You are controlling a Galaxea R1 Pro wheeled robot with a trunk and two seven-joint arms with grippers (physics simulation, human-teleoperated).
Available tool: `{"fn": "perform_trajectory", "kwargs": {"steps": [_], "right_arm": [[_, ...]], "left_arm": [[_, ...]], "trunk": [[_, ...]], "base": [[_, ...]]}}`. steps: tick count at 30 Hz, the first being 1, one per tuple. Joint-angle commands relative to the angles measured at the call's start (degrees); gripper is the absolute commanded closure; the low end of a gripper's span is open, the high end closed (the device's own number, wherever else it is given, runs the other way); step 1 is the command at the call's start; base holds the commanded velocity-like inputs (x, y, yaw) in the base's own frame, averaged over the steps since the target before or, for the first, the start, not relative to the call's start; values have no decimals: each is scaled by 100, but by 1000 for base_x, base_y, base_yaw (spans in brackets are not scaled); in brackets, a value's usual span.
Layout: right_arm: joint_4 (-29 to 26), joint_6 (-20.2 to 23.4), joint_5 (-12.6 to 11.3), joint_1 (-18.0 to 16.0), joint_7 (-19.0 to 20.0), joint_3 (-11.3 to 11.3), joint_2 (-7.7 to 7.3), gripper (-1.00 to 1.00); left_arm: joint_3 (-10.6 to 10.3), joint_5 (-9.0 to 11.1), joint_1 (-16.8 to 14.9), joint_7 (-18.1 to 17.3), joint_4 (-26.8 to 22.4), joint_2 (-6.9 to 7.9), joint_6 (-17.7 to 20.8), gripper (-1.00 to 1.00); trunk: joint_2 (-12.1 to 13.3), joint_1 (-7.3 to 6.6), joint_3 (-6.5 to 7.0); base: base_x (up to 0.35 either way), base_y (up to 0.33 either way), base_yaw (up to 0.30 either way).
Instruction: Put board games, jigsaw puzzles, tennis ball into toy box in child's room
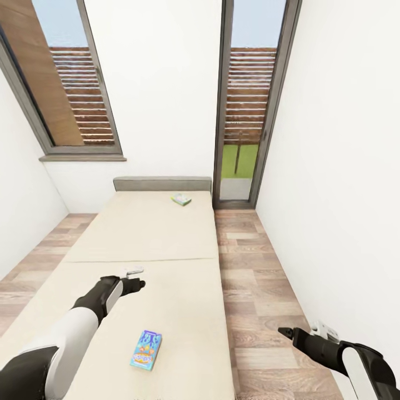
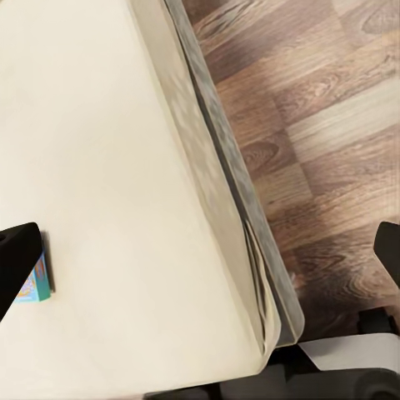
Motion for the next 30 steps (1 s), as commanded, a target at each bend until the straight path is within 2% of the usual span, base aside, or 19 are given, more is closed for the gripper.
{"fn": "perform_trajectory", "kwargs": {"steps": [1, 6, 14, 19, 24, 30], "right_arm": [[6, 30, 35, -5, 42, -8, -4, -100], [20, 30, 34, -5, 41, -8, -17, -100], [76, 25, 35, -5, 41, -8, -28, -100], [113, 24, 35, -5, 41, -8, -30, -100], [140, 17, 35, -5, 41, -12, -30, -100], [146, 15, 35, -5, 37, -10, -30, -100]], "left_arm": [[40, -7, -8, 3, -6, -19, 21, -100], [42, -10, -14, 17, 9, -59, -61, -100], [15, -26, -7, -37, 7, -69, -511, -100], [18, -28, -3, 10, 7, -81, -550, -100], [-11, -78, -2, 20, 5, -195, -562, -100], [-157, -93, 0, 16, 11, -272, -553, -100]], "trunk": [[-12, 3, -21], [-12, 3, -68], [-12, 3, -143], [-12, 3, -190], [-12, 3, -236], [-12, 3, -292]], "base": [[0, 0, 0], [0, 0, 0], [0, 0, 0], [0, 0, 0], [0, 0, 0], [0, 0, 0]]}}
